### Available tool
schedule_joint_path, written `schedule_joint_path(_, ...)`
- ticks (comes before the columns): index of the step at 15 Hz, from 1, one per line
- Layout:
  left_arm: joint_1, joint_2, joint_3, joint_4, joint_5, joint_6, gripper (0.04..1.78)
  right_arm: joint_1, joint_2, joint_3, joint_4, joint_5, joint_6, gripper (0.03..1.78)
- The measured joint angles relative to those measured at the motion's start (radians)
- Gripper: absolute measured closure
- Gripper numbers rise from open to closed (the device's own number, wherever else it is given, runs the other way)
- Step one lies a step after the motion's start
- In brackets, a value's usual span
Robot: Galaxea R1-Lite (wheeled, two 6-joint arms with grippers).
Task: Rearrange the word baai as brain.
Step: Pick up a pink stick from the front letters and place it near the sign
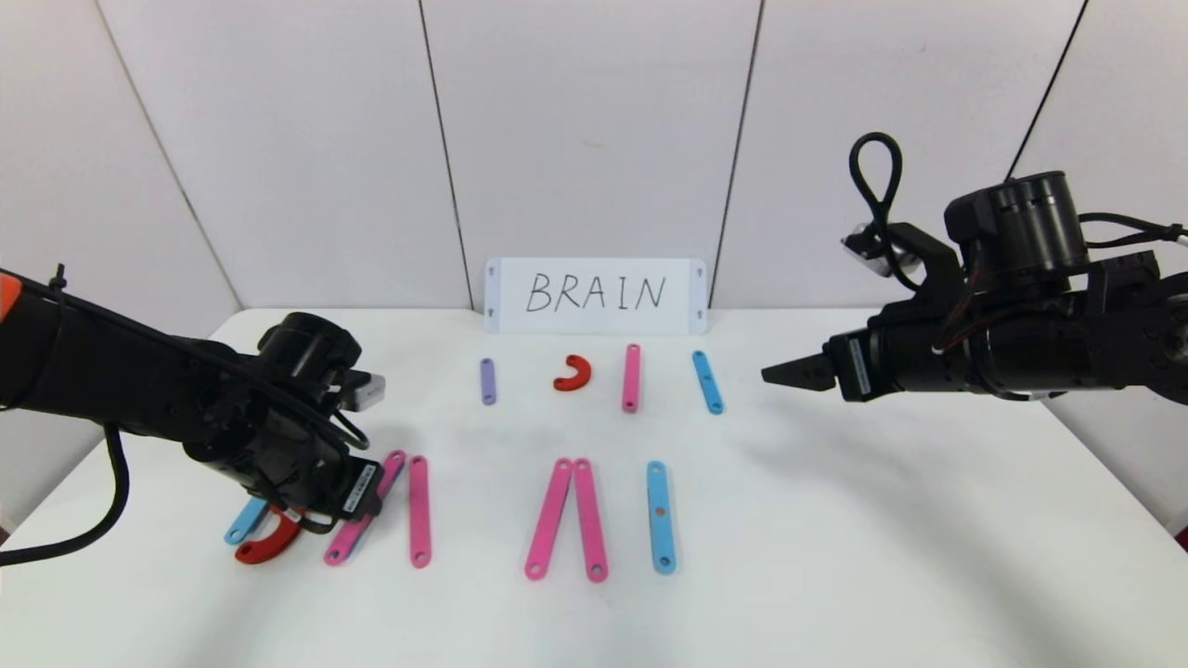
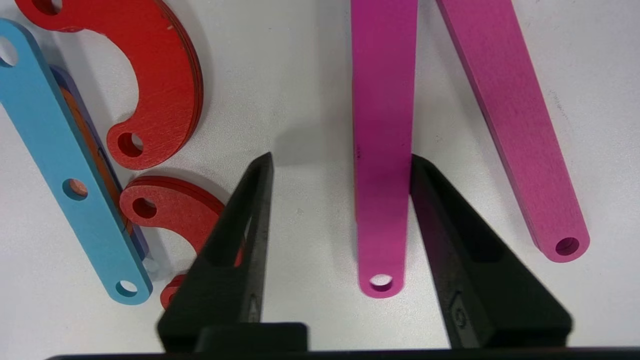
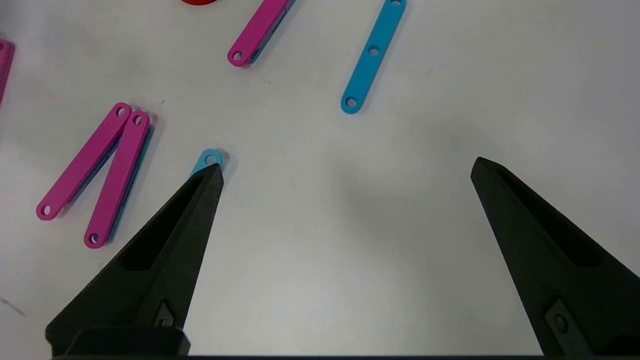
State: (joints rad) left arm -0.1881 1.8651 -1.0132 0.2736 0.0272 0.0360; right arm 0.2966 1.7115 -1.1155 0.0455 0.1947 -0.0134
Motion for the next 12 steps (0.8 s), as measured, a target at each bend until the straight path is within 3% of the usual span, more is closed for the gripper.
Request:
schedule_joint_path(2, -0.005, 0.009, -0.004, 0.0, 0.0, -0.002, 1.32, 0.0, -0.003, -0.002, 0.0, 0.0, 0.0, 0.08)
schedule_joint_path(4, -0.011, 0.014, -0.006, 0.0, -0.001, -0.014, 1.51, 0.0, -0.005, -0.002, 0.001, 0.0, 0.0, 0.08)
schedule_joint_path(12, -0.029, -0.001, -0.076, 0.015, 0.002, -0.06, 1.52, -0.001, -0.01, -0.004, 0.003, -0.002, 0.0, 0.08)
